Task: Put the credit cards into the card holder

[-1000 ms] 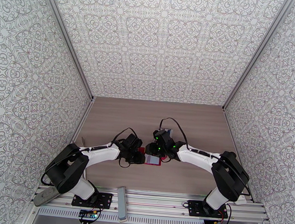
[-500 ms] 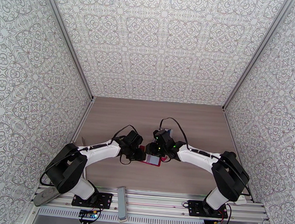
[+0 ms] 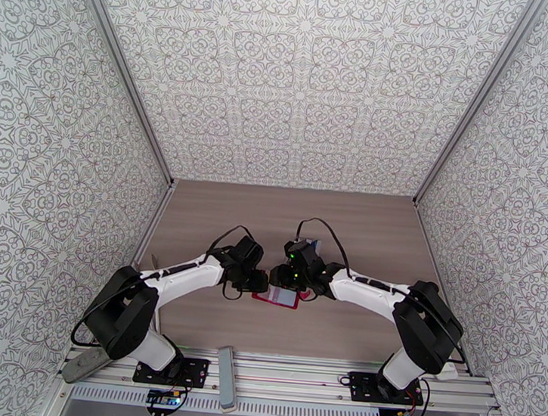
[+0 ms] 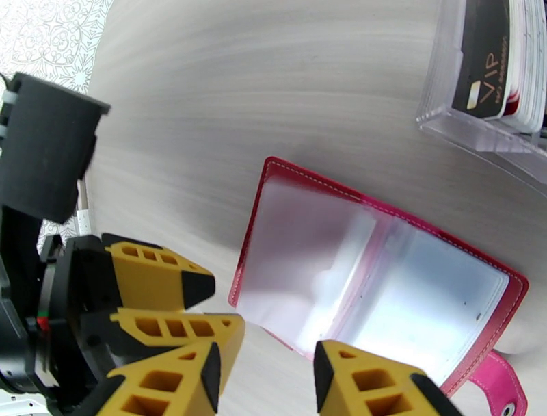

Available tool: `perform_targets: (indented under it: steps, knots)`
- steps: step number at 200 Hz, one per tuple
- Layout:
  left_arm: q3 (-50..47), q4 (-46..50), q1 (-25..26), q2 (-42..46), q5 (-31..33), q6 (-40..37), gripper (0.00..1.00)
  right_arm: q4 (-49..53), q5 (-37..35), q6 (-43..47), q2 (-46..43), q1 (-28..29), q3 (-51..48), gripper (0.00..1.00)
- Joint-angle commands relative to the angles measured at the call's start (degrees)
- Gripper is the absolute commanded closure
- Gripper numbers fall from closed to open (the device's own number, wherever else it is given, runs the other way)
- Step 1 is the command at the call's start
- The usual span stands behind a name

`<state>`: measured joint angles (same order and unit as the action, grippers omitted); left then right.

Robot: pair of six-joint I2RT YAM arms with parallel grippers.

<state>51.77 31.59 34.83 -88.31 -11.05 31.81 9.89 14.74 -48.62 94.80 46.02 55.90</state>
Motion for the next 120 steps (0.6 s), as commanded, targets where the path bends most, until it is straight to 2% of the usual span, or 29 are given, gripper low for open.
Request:
perform_targets:
  steps: [1,54,120]
  knots:
    - [1.49,1.64,-0.97,0.89,2.64,-2.56,0.56,-0.84,1.08,-0.14,-0.42,-0.28,-0.99,0.58]
    - [2.22,-0.74,-3.07,-2.78,2.45,-4.56,0.56,-2.67,2.26,-0.76,0.91,-0.58,-1.71,0.58]
    - [1.63,-2.85,-3.25,-6.74,1.78,-5.28,0.57,-7.61,5.83,-1.94,3.19,-1.54,-3.63,0.59]
